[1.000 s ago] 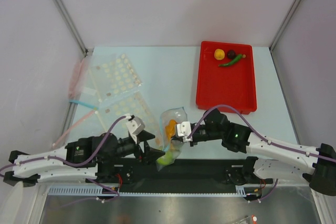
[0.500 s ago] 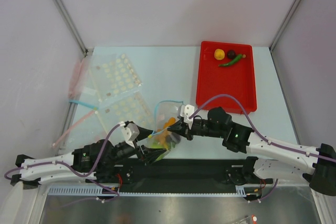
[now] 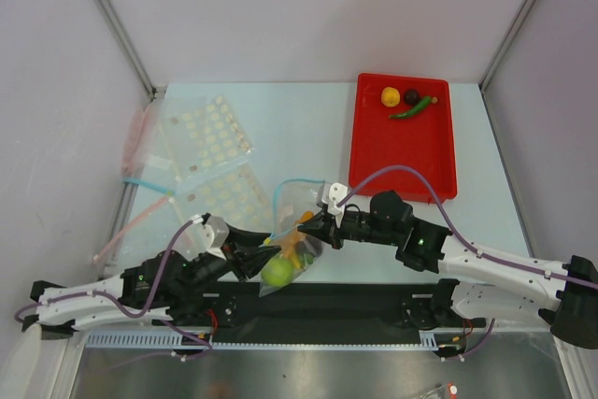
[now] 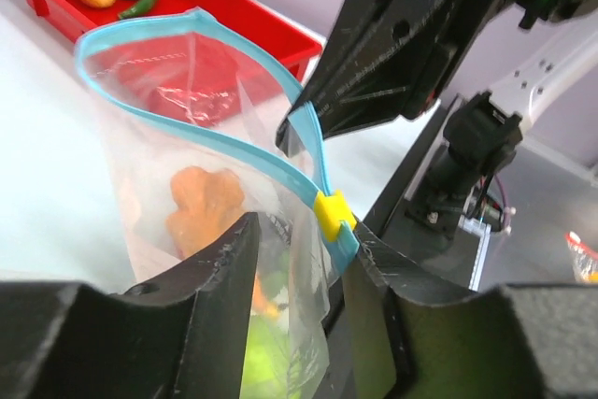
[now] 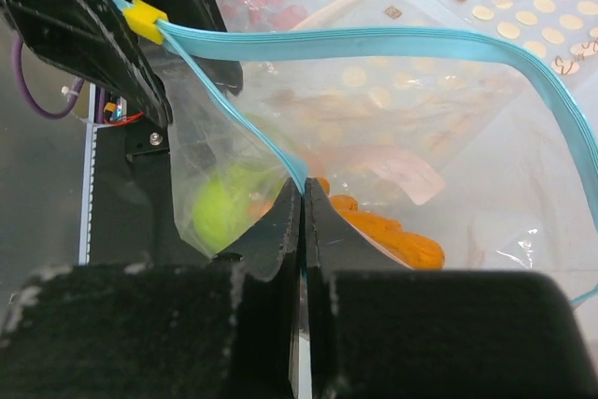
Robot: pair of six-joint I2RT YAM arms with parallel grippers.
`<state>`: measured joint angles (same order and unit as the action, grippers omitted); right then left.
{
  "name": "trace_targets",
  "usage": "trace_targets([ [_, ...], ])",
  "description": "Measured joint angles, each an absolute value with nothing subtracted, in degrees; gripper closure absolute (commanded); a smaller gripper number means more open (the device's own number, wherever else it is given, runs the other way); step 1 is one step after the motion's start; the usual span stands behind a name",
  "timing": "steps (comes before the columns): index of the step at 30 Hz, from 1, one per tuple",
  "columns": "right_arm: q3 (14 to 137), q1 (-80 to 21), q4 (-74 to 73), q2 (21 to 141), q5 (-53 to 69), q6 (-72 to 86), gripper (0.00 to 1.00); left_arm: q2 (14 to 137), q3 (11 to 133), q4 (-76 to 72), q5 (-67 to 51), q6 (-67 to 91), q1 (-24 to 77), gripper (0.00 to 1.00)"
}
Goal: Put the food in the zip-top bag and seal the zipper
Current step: Zip the zipper food storage bag at the center of the board.
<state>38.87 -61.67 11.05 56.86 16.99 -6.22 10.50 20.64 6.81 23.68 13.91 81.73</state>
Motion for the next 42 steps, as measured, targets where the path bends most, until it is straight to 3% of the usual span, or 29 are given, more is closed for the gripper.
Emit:
trace_targets([
  [8, 38.87, -61.54, 11.05, 56.86, 16.95, -5.98, 1.00, 4.56, 19.22, 6.96, 24.45, 14.06, 81.73, 0.72],
  [11, 38.87, -61.49, 11.05, 56.86, 16.95, -5.96, 1.00, 5.52, 19.22, 6.96, 24.77, 14.17, 81.73, 0.89],
  [12, 38.87, -61.49, 11.05, 56.86, 16.95, -5.96, 1.00, 6.13, 19.22, 7.01, 24.93, 14.20, 81.73, 0.99],
  [16, 38.87, -61.32, 11.03, 56.86, 17.15, -6.02, 0.98, 8.86, 19.22, 7.14, 25.41, 14.48, 81.73, 1.00],
  [18, 38.87, -61.28, 10.85, 56.77, 17.91, -6.50, 0.81, 9.50, 19.22, 7.14, 25.34, 14.46, 81.73, 1.00],
  [21, 38.87, -61.28, 10.24, 55.90, 19.38, -8.08, 0.68, 9.72, 19.22, 7.11, 24.60, 14.41, 81.73, 1.00],
  [22, 38.79, -61.28, 10.04, 55.16, 19.86, -8.67, 0.59, 9.89, 19.22, 7.01, 24.03, 14.35, 81.73, 1.00],
  [25, 37.71, -61.28, 10.09, 51.77, 21.30, -10.83, 0.49, 11.68, 19.22, 6.48, 22.20, 14.02, 81.73, 1.00],
  [32, 36.40, -63.02, 10.02, 47.57, 25.74, -17.58, 0.49, 20.99, 19.59, 5.37, 17.82, 13.39, 81.73, 1.00],
  [42, 36.84, -66.11, 6.39, 53.17, 28.53, -23.70, 0.54, 23.92, 20.29, 5.15, 15.62, 12.95, 81.73, 1.00],
])
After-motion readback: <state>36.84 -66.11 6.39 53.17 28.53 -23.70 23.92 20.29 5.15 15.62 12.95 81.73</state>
